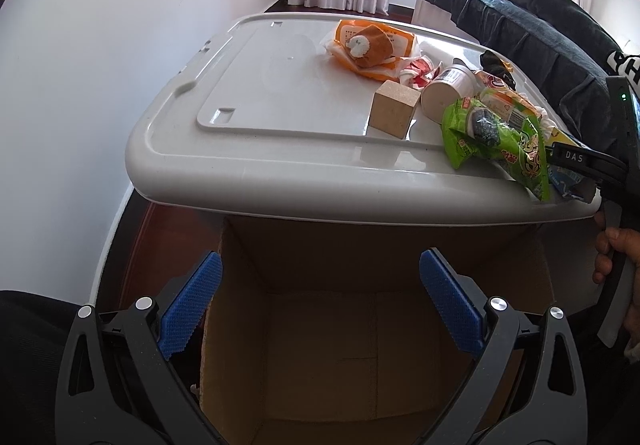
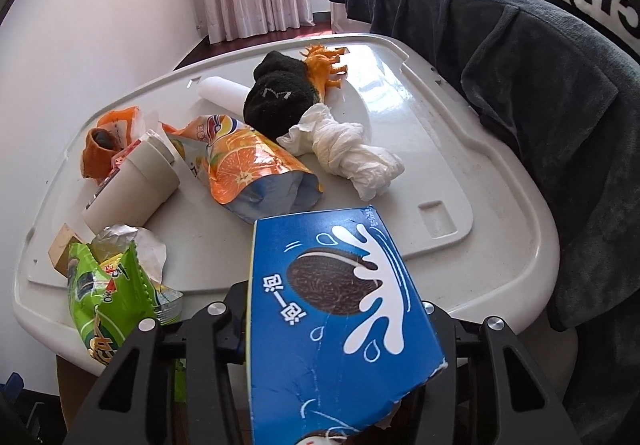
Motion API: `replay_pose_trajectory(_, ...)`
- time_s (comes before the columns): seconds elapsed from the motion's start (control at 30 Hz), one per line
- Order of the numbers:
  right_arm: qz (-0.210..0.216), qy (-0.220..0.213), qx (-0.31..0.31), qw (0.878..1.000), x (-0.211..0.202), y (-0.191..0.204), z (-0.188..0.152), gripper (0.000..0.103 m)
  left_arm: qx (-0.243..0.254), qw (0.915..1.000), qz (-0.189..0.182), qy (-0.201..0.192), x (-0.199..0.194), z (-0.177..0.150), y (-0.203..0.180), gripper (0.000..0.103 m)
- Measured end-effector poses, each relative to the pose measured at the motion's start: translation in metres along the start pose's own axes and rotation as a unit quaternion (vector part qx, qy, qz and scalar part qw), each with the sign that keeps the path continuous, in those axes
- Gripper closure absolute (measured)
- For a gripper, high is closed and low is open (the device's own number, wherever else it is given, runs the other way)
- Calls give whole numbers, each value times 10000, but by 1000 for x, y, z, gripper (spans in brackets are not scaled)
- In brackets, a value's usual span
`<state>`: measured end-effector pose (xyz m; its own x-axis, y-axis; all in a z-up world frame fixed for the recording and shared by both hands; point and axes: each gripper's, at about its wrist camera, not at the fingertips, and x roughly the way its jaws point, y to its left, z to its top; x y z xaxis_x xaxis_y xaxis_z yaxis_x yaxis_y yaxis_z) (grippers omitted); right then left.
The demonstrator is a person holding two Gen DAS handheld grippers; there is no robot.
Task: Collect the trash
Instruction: 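Hold the blue Oreo box raised in the right gripper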
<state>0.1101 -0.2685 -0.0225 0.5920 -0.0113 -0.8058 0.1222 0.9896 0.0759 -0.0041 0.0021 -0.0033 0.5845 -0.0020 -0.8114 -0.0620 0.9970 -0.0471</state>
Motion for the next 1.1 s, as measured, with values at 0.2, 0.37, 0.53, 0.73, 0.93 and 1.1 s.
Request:
replay_pose_trajectory(0.2, -16, -291, -112, 9995, -19, 0, 4, 56, 15, 10000, 51, 22, 2, 0, -1, 6)
replay_pose_trajectory(0.37, -31, -297, -202, 9993, -21, 1, 4, 56, 97, 9999, 98, 44, 4, -1, -4, 6)
replay_pose_trajectory(0.53, -54, -256, -172, 9995, -16, 2, 4, 56, 139, 9998, 114, 52, 5, -2, -5, 6)
replay_pose_trajectory(0.73, -91, -172, -129, 9997, -8, 1, 3, 56, 95, 9999, 96, 59, 4, -2, -4, 6)
replay_pose_trajectory(0.93, -104, -80, -13, 9999, -1, -4, 3, 55, 92, 9999, 89, 53, 4, -2, -3, 6)
replay_pose_trajectory(1.1, -80, -30, 60, 9999, 2, -5, 3, 55, 94, 9999, 89, 78, 5, -2, -3, 6)
